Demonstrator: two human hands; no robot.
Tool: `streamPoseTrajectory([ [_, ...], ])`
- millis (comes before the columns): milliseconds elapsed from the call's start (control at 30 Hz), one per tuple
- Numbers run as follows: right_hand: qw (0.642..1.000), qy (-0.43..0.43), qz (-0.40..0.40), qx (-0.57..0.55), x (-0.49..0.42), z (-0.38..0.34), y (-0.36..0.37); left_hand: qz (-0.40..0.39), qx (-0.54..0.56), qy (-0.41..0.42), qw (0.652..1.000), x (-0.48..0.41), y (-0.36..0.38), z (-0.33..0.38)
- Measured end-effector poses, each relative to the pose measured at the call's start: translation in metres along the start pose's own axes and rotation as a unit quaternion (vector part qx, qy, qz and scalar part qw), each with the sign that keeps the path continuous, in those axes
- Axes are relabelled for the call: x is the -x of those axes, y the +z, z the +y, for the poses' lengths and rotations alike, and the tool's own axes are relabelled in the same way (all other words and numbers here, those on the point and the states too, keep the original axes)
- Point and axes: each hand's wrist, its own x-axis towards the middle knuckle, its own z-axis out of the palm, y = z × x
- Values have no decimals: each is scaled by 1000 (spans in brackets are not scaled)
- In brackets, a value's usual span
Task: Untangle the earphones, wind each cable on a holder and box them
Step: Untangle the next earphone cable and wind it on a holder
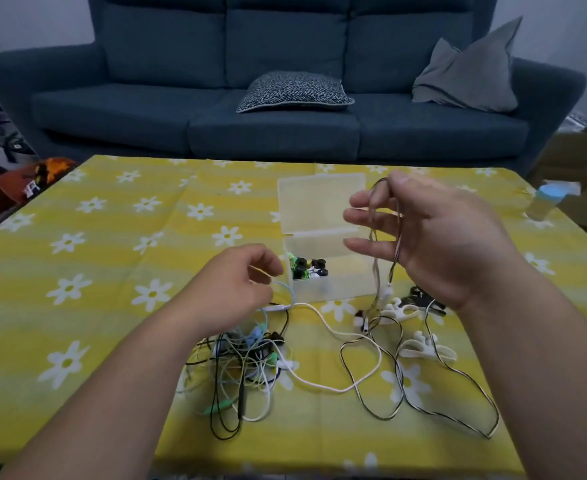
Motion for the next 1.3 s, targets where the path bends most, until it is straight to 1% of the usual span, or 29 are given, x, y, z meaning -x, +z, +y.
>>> streamPoseTrajectory([
  [67, 996, -25, 7, 89, 4, -4, -1, -40, 3, 25, 999, 0, 10, 7],
  [133, 985, -55, 30, 159, 8, -10, -3, -107, -58, 16, 992, 2, 25, 10],
  [200, 978, -77, 53, 186, 12, -18, -10, -165, -129, -7, 978, 2, 38, 10],
  [267, 980, -84, 64, 168, 16, -25, -19, -219, -188, -14, 957, 2, 49, 8],
  [367, 984, -92, 91, 119, 23, -30, -34, -300, -289, -36, 908, 3, 58, 5],
  [433, 984, -99, 113, 92, 26, -32, -42, -322, -346, -42, 880, 3, 64, 1],
  [500, 984, -107, 125, 69, 30, -34, -50, -309, -386, -15, 869, 3, 71, -1],
  [567, 984, -111, 128, 58, 34, -38, -58, -281, -404, -4, 871, 2, 73, 0],
  [600, 984, -112, 126, 55, 36, -39, -60, -273, -404, -13, 873, 2, 69, 0],
  [633, 985, -111, 122, 52, 38, -41, -64, -268, -398, -26, 877, 1, 64, 0],
  [700, 987, -104, 112, 55, 44, -44, -69, -241, -363, -60, 898, -4, 50, -1],
  [767, 987, -97, 105, 67, 49, -47, -76, -164, -350, -93, 918, -12, 30, -8],
  [800, 987, -94, 103, 74, 51, -48, -79, -124, -353, -114, 920, -16, 20, -12],
  [867, 987, -89, 103, 90, 54, -50, -85, -78, -366, -164, 913, -19, 8, -20],
  [933, 986, -78, 102, 108, 58, -51, -90, -68, -372, -207, 902, -23, 6, -25],
  [1000, 984, -57, 96, 135, 61, -52, -94, -70, -378, -192, 903, -22, 10, -17],
  [1067, 977, -17, 80, 196, 64, -51, -94, -83, -331, -138, 930, -20, 19, -3],
  [1133, 965, 30, 37, 259, 67, -47, -92, -65, -233, -40, 969, -15, 33, 20],
  [1167, 959, 49, 8, 278, 68, -44, -90, -47, -153, 20, 987, -10, 42, 36],
  [1200, 957, 63, -18, 284, 69, -42, -87, -44, -50, 66, 996, -7, 51, 53],
  [1233, 956, 71, -41, 281, 69, -39, -85, -57, 59, 105, 991, -4, 61, 69],
  [1267, 957, 73, -62, 273, 69, -37, -82, -85, 154, 125, 977, -3, 71, 80],
  [1300, 958, 70, -81, 265, 68, -35, -80, -115, 218, 134, 960, -2, 80, 89],
])
